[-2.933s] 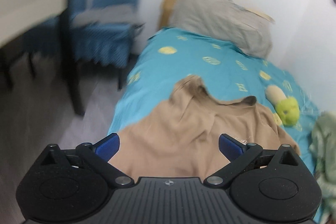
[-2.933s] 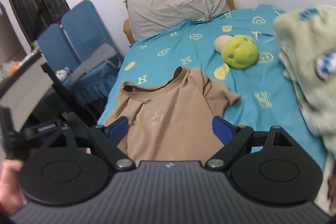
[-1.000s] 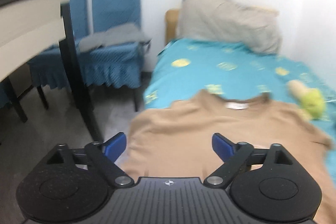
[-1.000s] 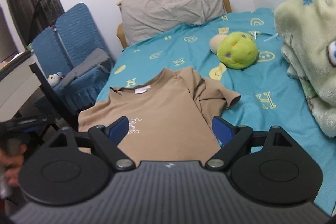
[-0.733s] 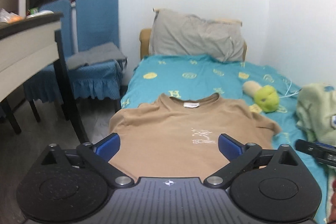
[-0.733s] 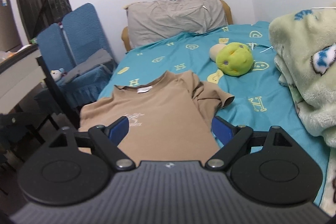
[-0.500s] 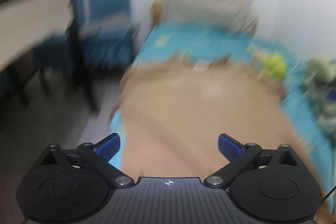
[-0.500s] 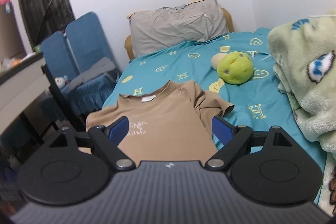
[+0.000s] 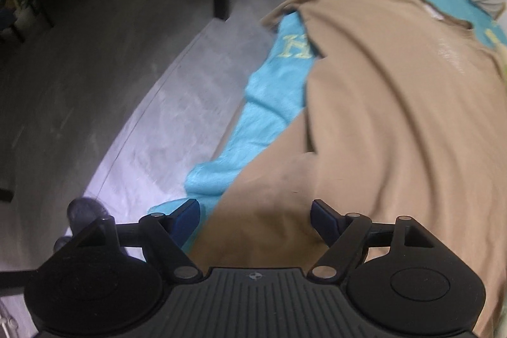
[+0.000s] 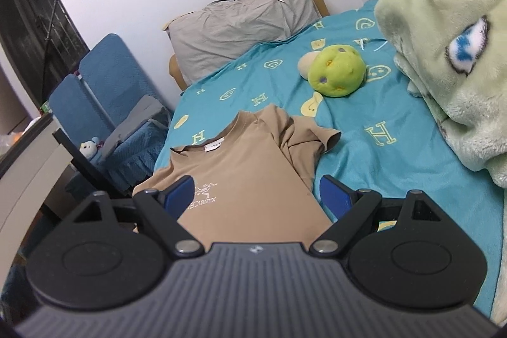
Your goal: Fold clothes
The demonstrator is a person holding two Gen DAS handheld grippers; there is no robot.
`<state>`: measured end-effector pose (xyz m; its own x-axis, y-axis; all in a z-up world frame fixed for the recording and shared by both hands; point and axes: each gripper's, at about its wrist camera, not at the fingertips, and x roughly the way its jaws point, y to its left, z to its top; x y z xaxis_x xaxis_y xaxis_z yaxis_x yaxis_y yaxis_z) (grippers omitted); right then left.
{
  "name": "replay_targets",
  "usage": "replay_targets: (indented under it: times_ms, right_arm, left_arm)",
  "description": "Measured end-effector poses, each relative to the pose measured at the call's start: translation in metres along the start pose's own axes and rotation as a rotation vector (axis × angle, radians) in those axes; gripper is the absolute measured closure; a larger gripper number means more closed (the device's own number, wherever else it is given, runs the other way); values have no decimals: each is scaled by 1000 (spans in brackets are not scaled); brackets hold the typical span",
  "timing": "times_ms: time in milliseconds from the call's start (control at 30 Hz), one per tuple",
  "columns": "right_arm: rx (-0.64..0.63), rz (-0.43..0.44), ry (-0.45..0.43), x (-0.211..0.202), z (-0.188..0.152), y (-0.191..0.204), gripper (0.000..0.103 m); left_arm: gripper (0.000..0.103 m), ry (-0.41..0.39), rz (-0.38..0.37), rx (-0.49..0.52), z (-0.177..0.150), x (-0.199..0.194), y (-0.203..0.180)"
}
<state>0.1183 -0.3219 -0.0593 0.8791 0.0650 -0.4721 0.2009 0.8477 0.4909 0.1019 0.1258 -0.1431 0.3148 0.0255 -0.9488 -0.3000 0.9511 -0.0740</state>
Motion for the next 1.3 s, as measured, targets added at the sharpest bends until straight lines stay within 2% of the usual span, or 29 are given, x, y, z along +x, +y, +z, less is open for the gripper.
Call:
replay_targets:
  times_ms: [33, 100, 200, 267, 300, 367, 467, 533, 600, 700, 767, 833, 900, 967, 1067, 1200, 1300]
  right_arm:
    - [7, 0, 0, 0, 1, -2, 16]
    - [24, 2, 1, -1, 2, -5, 16]
    - [33, -3, -1, -3, 5, -8, 16]
    - [39, -4, -4, -4, 7, -11, 16]
    - [43, -4, -6, -5, 8, -12, 16]
    - [50, -7, -10, -6, 10, -15, 16]
    - [56, -18, -22, -9, 15, -21, 16]
    - [67, -20, -27, -11, 20, -25, 16]
    - [63, -9, -14, -11, 25, -28, 16]
    - [21, 0, 9, -11, 30, -27, 16]
    - [-21, -6, 14, -11, 33, -24, 16]
    - [-40, -2, 19, -10, 36, -24, 16]
    - [-42, 10, 25, -5, 40, -24, 16]
    - [-69, 20, 36, 7, 46, -24, 24]
    - [-133, 6, 43, 31, 53, -27, 25]
    - [-129, -18, 55, 79, 51, -48, 26]
    - [-125, -36, 64, 116, 49, -63, 30]
  left_arm:
    - [24, 13, -2, -4, -1, 2, 0]
    - [30, 25, -14, -14, -4, 2, -1]
    - [58, 4, -42, 13, -8, -9, -7]
    - [91, -1, -42, 50, -12, -17, -14]
    - [98, 3, -43, 68, -13, -21, -17]
    - [99, 12, -47, 93, -12, -30, -19]
    - [99, 20, 6, 103, -7, -41, -17]
    - [98, 16, 56, 131, -5, -44, -13]
    - [97, 7, 43, 136, -7, -51, -10]
    - [82, -57, 48, 173, -12, -69, -19]
    - [60, -125, 42, 216, -14, -84, -30]
    - [45, -194, 29, 255, -17, -98, -43]
    - [37, -275, -10, 283, -20, -114, -64]
    - [23, -351, -60, 297, -19, -125, -87]
    - [18, -439, -162, 273, -20, -132, -122]
    - [17, -501, -307, 212, -15, -105, -154]
    - [17, -492, -319, 227, -13, -64, -162]
